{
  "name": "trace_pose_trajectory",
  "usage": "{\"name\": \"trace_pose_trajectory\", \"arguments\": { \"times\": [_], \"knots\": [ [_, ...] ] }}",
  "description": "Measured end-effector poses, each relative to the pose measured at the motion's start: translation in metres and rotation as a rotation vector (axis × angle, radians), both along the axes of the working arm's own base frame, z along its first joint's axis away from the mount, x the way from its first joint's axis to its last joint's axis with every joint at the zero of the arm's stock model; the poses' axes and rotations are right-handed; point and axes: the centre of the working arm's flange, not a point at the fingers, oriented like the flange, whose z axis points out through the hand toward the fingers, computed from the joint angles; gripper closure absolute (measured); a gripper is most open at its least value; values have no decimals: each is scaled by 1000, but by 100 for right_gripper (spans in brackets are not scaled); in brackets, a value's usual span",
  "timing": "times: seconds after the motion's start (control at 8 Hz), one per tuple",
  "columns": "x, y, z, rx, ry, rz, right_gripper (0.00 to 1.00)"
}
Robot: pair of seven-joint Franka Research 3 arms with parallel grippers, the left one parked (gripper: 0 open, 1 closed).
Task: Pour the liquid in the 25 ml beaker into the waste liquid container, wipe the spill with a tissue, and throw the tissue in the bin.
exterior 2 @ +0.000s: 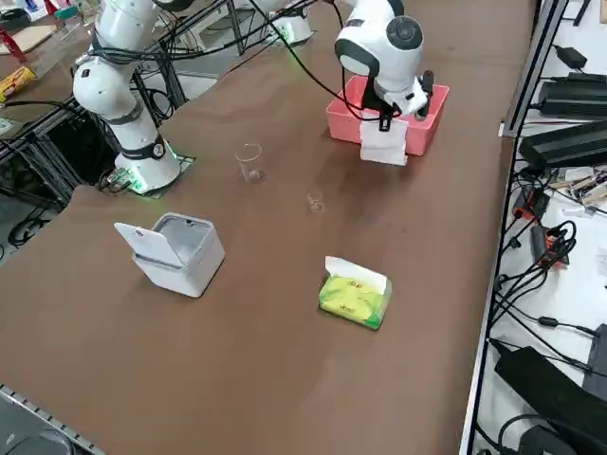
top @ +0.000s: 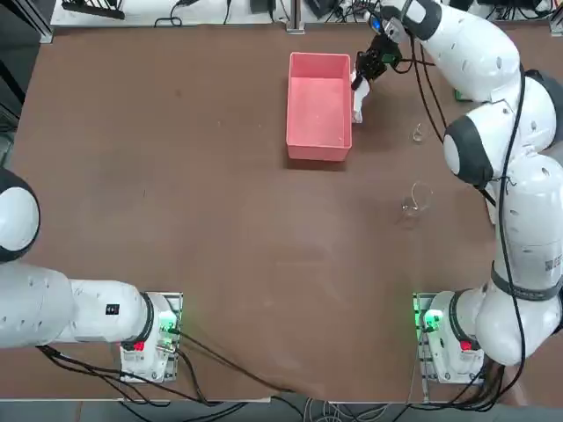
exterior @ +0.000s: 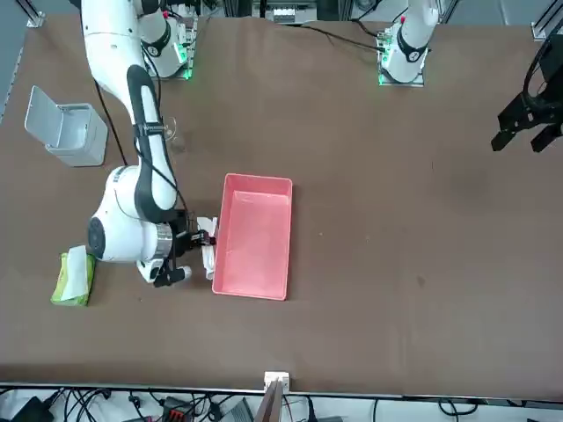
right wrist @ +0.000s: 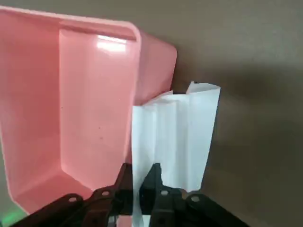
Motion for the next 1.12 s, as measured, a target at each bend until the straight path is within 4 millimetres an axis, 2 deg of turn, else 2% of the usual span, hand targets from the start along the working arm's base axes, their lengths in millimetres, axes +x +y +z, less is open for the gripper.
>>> {"name": "trace_pose_trajectory", "arguments": {
  "times": [0.25, 0.75, 1.0, 1.12],
  "knots": [
    [-1, 2, -10, -9, -7, 8, 92],
    [-4, 8, -18, -14, -13, 34, 56],
    [-5, 11, -20, -17, -14, 44, 51],
    [-4, 9, -20, -36, -25, 54, 52]
  ]
}}
